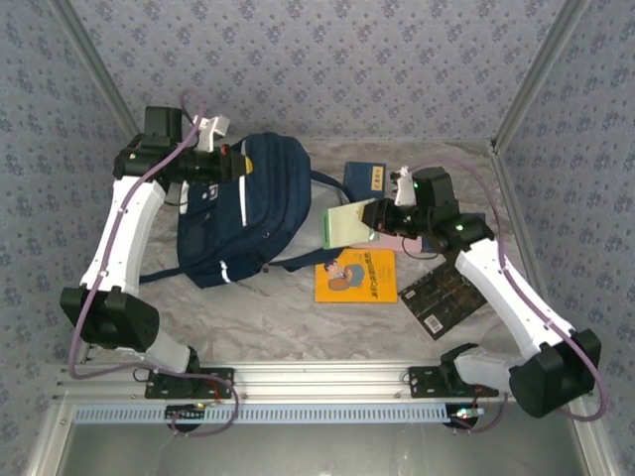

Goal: Pack books, pencil case, and school supplies into a backpack

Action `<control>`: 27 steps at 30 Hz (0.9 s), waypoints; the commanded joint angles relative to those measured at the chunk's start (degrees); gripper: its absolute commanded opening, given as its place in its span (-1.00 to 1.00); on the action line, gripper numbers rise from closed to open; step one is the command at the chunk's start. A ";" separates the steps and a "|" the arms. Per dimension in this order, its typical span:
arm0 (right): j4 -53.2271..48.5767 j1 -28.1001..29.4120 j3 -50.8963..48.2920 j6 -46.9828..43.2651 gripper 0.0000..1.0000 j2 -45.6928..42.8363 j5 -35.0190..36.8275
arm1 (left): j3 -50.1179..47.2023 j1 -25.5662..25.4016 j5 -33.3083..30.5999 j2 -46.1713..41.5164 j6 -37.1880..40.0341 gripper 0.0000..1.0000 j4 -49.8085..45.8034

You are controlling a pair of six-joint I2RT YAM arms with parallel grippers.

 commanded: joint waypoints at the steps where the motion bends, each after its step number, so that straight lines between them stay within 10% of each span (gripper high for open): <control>1: 8.25 1.41 3.55 2.87 -1.00 4.10 -3.95 | 2.73 -0.49 11.44 -5.34 0.78 -1.00 7.92; 12: 29.51 8.94 10.34 11.63 -1.00 25.66 -7.48 | 1.12 -0.59 14.05 -6.40 -1.74 -1.00 10.24; 22: 18.38 19.61 24.07 9.85 -1.00 42.69 9.85 | 3.24 -0.53 13.12 -4.72 -3.82 -1.00 13.42; 27: 14.43 23.36 30.70 11.19 -0.38 48.66 14.29 | 6.60 0.20 12.52 -2.11 -4.35 -1.00 12.34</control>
